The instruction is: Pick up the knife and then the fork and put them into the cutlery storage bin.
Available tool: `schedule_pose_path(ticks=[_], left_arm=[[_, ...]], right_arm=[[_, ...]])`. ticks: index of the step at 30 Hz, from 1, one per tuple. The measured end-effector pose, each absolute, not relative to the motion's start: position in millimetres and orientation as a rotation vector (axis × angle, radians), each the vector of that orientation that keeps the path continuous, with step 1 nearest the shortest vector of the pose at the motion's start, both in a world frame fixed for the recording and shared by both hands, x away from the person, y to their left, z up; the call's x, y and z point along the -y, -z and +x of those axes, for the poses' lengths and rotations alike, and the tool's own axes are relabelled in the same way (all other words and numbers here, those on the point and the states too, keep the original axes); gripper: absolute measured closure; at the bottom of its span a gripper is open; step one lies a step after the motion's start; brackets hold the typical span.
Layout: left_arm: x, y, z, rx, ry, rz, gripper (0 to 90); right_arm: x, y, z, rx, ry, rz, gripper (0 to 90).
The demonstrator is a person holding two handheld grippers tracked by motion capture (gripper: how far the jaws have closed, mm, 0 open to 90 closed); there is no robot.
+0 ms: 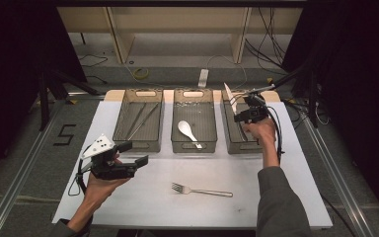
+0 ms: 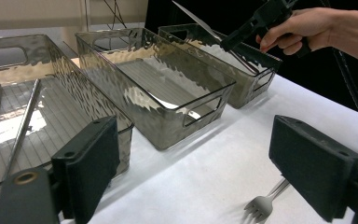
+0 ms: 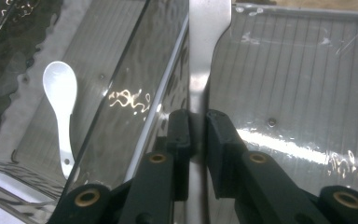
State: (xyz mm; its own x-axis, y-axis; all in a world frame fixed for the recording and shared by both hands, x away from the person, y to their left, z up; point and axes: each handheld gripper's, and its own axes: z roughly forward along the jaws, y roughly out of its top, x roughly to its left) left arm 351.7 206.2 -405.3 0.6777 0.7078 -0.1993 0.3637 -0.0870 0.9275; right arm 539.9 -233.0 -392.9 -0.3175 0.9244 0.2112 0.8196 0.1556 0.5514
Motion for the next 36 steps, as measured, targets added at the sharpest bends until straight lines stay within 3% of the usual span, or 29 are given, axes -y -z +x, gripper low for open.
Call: schedule_pose_path(ticks=[17,20,24,36], left_arm=[[-206.3,405.3,351.8,-0.877,-0.361,1.694,15.6],[-206.3,405.4,352.0,-0.878,-0.361,1.695,15.6],[-206.3,405.3,352.0,-0.877,-0.36,1.695,15.6],[-206.3,405.8,352.4,-0.876,-0.359,1.699,15.6]], right_arm=[[236.3,410.4,542.6,-2.24,-0.859,1.806,78.9],[234.6,409.6,542.7,-2.24,-0.874,1.811,69.6],[233.9,400.7,540.8,-2.236,-0.903,1.767,67.7],[230.0,389.2,525.1,-2.321,-0.936,1.636,46.7]])
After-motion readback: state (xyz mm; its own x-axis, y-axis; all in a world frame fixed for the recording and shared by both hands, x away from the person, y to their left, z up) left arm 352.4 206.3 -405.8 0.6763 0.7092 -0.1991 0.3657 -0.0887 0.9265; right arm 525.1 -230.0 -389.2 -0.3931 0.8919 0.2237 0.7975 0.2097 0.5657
